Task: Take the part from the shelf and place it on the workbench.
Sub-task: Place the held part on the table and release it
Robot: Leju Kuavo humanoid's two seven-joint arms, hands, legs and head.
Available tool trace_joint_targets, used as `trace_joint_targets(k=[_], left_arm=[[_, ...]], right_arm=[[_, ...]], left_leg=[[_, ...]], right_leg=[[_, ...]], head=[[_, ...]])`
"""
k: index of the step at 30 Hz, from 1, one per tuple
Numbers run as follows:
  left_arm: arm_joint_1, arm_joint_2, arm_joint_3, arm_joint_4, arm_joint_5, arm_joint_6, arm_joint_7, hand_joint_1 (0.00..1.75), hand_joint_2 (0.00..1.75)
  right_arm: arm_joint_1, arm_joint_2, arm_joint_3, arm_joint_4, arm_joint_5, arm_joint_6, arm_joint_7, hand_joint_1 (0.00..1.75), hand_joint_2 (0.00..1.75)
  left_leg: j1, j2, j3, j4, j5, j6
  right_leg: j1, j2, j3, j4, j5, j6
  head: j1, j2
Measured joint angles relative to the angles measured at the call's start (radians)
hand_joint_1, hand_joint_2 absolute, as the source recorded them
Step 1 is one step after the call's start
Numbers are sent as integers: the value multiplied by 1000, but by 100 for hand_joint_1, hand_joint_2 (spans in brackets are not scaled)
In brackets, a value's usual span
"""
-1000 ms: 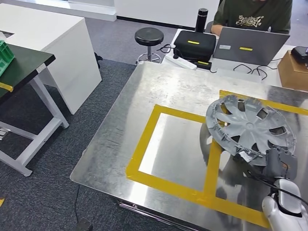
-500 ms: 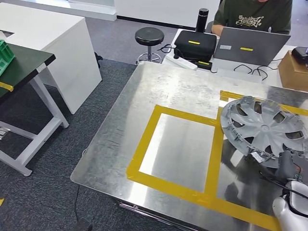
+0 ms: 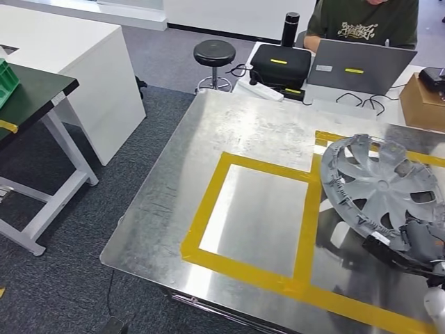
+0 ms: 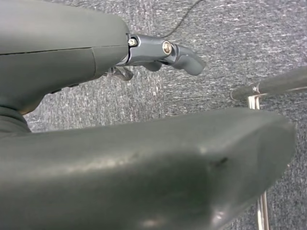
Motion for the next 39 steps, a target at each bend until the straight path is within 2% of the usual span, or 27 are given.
trace_joint_targets(k=[3, 7, 13, 18, 22, 28, 32, 37, 39], left_arm=[[4, 4, 11, 0, 1, -1, -2, 0, 0], [8, 8, 26, 0, -1, -2, -4, 0, 0], [10, 8, 43, 0, -12, -1, -7, 0, 0], [10, 8, 52, 0, -16, 0, -9, 0, 0], [10, 7, 56, 0, -18, 1, -9, 0, 0], [10, 5, 58, 0, -25, 3, -9, 0, 0], [10, 2, 62, 0, -27, 4, -11, 0, 0], [9, -1, 66, 0, -33, 6, -12, 0, 0], [9, -3, 69, 0, -37, 7, -12, 0, 0]], right_arm=[[70, -112, -10, -120, -132, 146, -58, 0, 175], [181, -259, -81, -278, -285, 306, -118, 0, 175], [349, -424, -232, -446, -409, 455, -150, 0, 175], [452, -481, -353, -526, -429, 502, -173, 0, 175], [526, -505, -431, -571, -431, 525, -185, 0, 175], [575, -512, -465, -597, -414, 519, -180, 0, 175], [578, -514, -455, -598, -413, 506, -170, 0, 0], [542, -509, -421, -584, -407, 475, -156, 0, 0], [505, -495, -389, -561, -388, 434, -158, 0, 87]], left_leg=[[-2, -1, -2, 1, 0, 2], [-4, -1, -9, 1, 2, 4], [-8, -1, -22, 1, 8, 9], [-9, -1, -32, 1, 11, 9], [-10, -1, -37, 1, 14, 9], [-11, -1, -41, 1, 18, 9], [-11, -1, -44, 1, 20, 9], [-12, 0, -47, 1, 23, 9], [-12, 1, -47, 1, 24, 9]], right_leg=[[-2, -3, 0, 0, 0, 1], [-3, -3, 2, 1, 2, 3], [-7, -3, -11, 1, 6, 7], [-7, -3, -19, 1, 10, 7], [-8, -3, -24, 1, 13, 7], [-8, -3, -28, 1, 17, 6], [-9, -3, -31, 1, 20, 6], [-9, -1, -35, 1, 23, 5], [-9, 0, -36, 1, 24, 5]], head=[[0, 0], [0, 0], [0, 0], [0, 0], [0, 0], [0, 0], [0, 0], [0, 0], [0, 0]])
